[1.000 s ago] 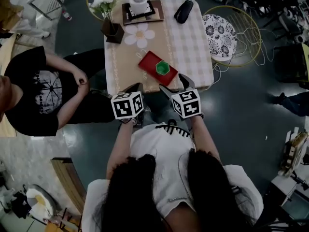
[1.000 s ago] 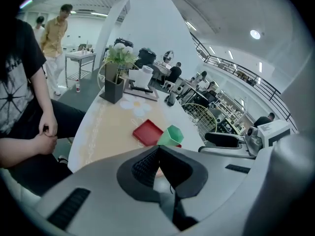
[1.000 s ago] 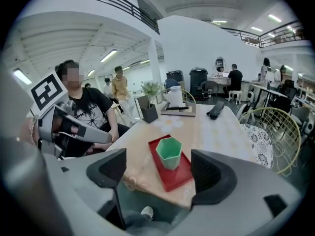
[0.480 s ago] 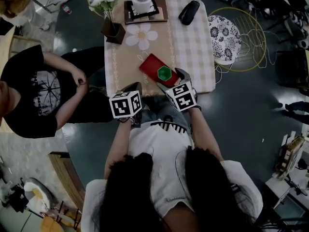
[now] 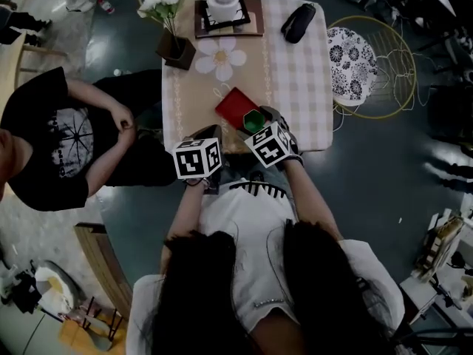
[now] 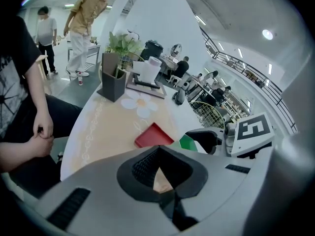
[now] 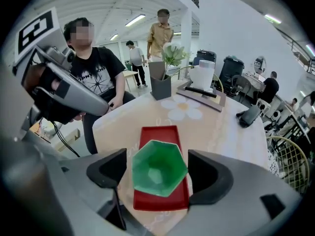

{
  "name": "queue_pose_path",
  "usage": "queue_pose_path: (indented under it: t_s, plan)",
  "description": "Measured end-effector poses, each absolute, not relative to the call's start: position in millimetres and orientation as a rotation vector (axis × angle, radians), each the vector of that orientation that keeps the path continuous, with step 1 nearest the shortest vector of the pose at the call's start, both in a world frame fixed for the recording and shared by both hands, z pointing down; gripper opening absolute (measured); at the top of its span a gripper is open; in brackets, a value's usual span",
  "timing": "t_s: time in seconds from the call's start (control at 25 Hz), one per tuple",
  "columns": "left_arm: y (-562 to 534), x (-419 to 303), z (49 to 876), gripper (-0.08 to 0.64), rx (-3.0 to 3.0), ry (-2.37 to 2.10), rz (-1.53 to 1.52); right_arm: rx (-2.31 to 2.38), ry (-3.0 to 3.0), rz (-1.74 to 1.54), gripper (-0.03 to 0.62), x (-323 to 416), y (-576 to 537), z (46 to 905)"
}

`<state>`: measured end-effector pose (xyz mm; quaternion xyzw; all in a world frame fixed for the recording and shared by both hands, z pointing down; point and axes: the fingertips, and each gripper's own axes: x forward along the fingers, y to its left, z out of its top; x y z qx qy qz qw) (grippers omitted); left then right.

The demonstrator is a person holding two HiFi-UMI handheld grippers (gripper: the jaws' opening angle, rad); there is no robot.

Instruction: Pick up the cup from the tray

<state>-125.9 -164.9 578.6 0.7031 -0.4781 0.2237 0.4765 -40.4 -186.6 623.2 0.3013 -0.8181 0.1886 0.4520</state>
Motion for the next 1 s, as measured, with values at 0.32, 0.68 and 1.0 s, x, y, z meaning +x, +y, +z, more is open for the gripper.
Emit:
queue_pose_path:
  t_s: [0.32, 0.68, 1.0]
  plan:
    - [-172.4, -127.9, 583.9, 0.008, 1.688, -1.185, 0.543, 0.684, -1.972, 0.507, 0.348, -36.8, -183.1, 638.4]
    - [-172.9, -118.9, 586.5, 0.008, 1.686, -1.173, 0.55, 0.677, -1.993, 0.514, 0.342, -35.1, -185.3, 630.2]
    - [-178.0, -104.6, 590.7, 0.009, 1.708, -1.14, 0.57, 0.858, -2.003, 0.621, 0.342, 1.7, -202.2, 618.2]
